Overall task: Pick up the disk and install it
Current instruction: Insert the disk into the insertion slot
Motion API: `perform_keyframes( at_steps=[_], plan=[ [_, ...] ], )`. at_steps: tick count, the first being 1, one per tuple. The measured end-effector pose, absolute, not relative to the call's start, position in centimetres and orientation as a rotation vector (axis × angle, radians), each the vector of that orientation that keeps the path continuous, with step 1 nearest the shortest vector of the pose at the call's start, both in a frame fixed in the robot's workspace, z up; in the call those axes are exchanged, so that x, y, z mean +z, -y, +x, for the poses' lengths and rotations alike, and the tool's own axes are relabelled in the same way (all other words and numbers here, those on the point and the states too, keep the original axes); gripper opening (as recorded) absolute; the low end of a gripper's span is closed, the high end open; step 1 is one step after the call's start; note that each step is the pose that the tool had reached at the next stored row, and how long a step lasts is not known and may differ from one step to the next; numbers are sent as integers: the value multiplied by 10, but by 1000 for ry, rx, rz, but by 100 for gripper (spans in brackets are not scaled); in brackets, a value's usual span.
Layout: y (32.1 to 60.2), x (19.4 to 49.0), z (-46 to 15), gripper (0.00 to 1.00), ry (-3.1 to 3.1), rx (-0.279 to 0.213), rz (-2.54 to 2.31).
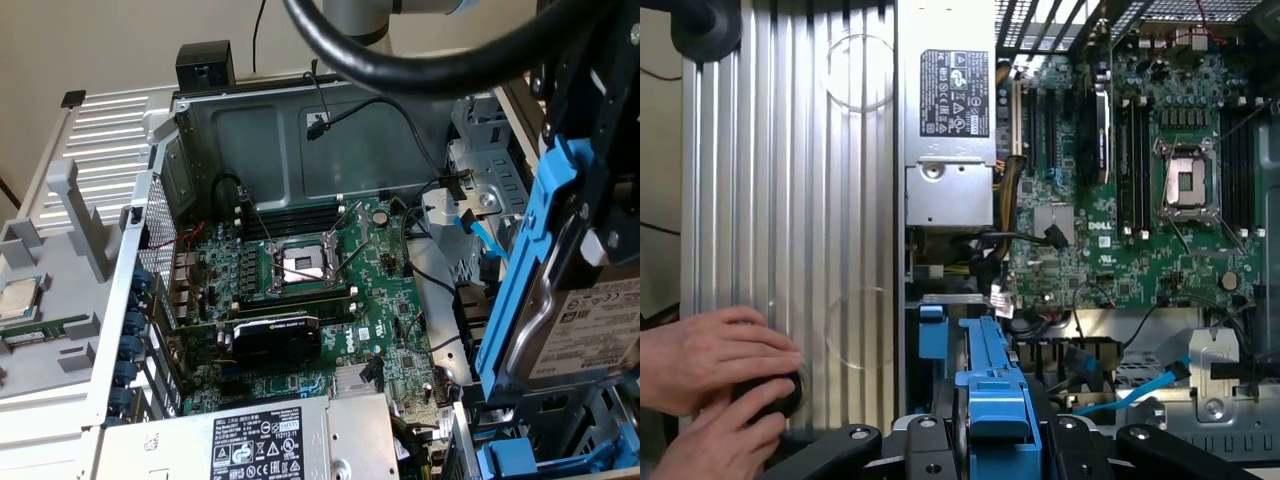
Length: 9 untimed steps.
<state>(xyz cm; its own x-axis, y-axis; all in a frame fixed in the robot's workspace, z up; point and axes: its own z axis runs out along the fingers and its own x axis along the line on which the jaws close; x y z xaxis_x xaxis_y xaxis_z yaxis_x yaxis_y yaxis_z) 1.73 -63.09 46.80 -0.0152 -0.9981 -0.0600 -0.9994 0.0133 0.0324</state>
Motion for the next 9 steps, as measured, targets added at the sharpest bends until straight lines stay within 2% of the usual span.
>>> perform_keyframes(
  at_steps=[9],
  plan=[
    [634,462,17,37,-2216,102,-2195]
  ],
)
